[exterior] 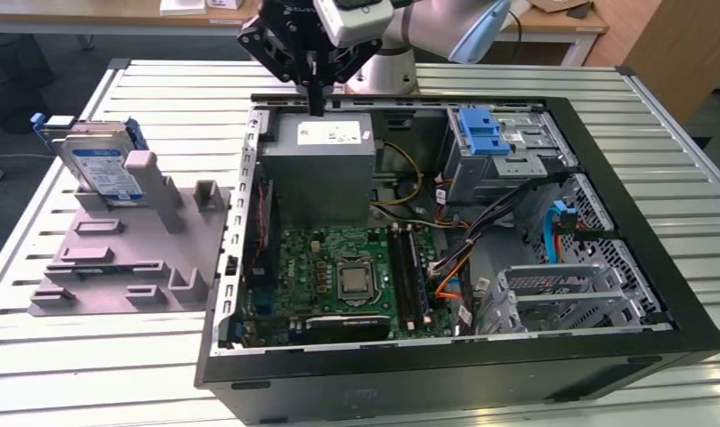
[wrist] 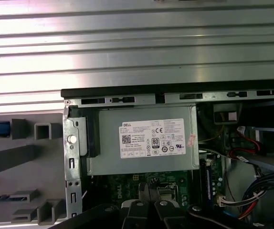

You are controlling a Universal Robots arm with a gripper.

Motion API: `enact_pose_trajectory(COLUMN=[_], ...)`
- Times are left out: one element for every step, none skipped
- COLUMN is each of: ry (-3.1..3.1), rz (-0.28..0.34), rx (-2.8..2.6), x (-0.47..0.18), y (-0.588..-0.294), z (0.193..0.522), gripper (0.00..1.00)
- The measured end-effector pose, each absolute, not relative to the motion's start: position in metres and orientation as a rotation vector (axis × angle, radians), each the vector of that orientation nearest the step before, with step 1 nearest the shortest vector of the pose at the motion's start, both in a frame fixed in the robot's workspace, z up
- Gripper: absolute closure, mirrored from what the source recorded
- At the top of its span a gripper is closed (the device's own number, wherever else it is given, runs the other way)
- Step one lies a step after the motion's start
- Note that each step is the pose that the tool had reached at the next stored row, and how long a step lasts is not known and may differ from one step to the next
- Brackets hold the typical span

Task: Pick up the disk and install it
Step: 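Reach for the disk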

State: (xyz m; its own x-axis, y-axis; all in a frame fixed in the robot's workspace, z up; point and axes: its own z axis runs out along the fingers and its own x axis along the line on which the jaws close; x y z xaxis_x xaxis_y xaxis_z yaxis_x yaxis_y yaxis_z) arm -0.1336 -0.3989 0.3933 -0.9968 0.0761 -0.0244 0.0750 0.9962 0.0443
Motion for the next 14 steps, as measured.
enact_pose_trajectory(ry=[3.112, 3.113, 3.113, 3.112, 3.113, 3.112, 3.113, 3.112, 3.113, 3.113, 3.112, 3.112, 3.112, 3.113], rz=[0.068, 0.068, 0.068, 0.068, 0.068, 0.068, 0.068, 0.068, 0.068, 0.068, 0.068, 0.068, 0.068, 0.068], rx=[0.118, 0.118, 0.118, 0.118, 0.118, 0.118, 0.118, 0.118, 0.118, 0.118, 0.118, 0.118, 0.118, 0.118], x=[-0.1339, -0.1341, -0.1357, -0.1382, -0.1383, -0.1385, -0.1387, -0.1390, -0.1392, -0.1395, -0.1398, -0.1402, -0.1406, -0.1414], y=[-0.3989, -0.3989, -0.3989, -0.3989, -0.3989, -0.3989, -0.3989, -0.3989, -0.3989, -0.3989, -0.3989, -0.3989, -0.3990, -0.3990], z=[0.3933, 0.3933, 0.3930, 0.3927, 0.3926, 0.3926, 0.3926, 0.3925, 0.3925, 0.3925, 0.3925, 0.3924, 0.3924, 0.3924], gripper=[0.89, 0.89, 0.89, 0.89, 0.89, 0.89, 0.89, 0.89, 0.89, 0.89, 0.89, 0.89, 0.89, 0.89])
